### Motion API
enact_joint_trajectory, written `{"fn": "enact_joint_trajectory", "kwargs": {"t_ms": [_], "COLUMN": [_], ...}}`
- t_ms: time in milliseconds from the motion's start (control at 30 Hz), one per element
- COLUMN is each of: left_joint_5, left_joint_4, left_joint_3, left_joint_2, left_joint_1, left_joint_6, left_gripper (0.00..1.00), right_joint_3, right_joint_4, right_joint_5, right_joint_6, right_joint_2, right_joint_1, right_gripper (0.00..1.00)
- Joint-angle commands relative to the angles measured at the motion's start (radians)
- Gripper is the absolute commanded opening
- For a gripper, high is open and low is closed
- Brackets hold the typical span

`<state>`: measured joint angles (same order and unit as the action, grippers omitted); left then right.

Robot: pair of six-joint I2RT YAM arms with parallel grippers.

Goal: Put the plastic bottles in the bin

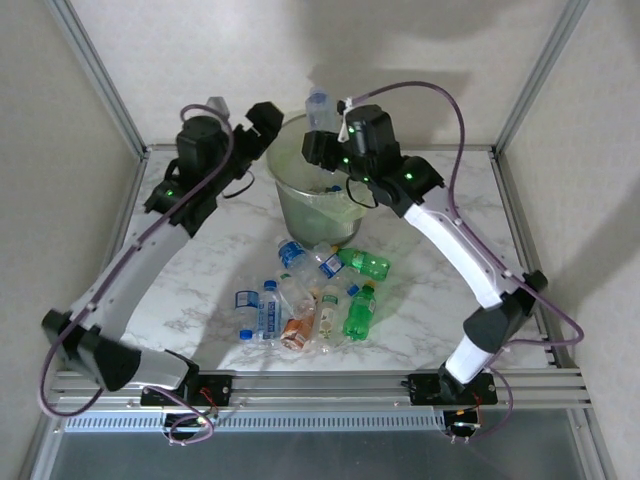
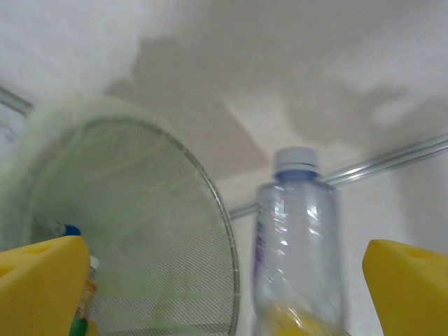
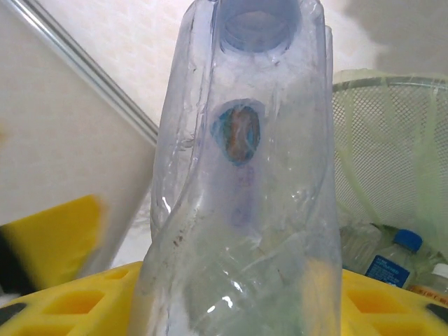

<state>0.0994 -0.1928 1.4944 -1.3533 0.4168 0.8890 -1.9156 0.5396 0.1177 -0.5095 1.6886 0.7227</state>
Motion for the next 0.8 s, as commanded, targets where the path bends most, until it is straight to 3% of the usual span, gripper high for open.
{"fn": "enact_joint_trajectory", "kwargs": {"t_ms": [0, 200, 300, 500, 767], "left_joint_5": [-0.119, -0.148, -0.152, -0.124, -0.127], "left_joint_4": [-0.012, -0.005, -0.009, -0.068, -0.160], "left_joint_3": [-0.083, -0.332, -0.432, -0.505, -0.565], "left_joint_2": [0.144, 0.360, 0.435, 0.444, 0.443], "left_joint_1": [-0.018, -0.110, -0.141, -0.144, -0.144], "left_joint_6": [-0.137, -0.116, -0.099, -0.106, -0.112], "left_gripper": [1.00, 0.99, 0.99, 0.95, 0.87], "right_joint_3": [-0.070, -0.109, -0.094, -0.125, -0.163], "right_joint_4": [0.067, 0.071, 0.068, 0.091, 0.133], "right_joint_5": [0.066, 0.062, 0.081, 0.090, 0.133], "right_joint_6": [0.039, 0.046, 0.050, 0.061, 0.089], "right_joint_2": [0.085, 0.183, 0.205, 0.224, 0.148], "right_joint_1": [-0.005, -0.005, -0.005, -0.004, 0.025], "right_gripper": [0.56, 0.58, 0.70, 0.85, 0.87]}}
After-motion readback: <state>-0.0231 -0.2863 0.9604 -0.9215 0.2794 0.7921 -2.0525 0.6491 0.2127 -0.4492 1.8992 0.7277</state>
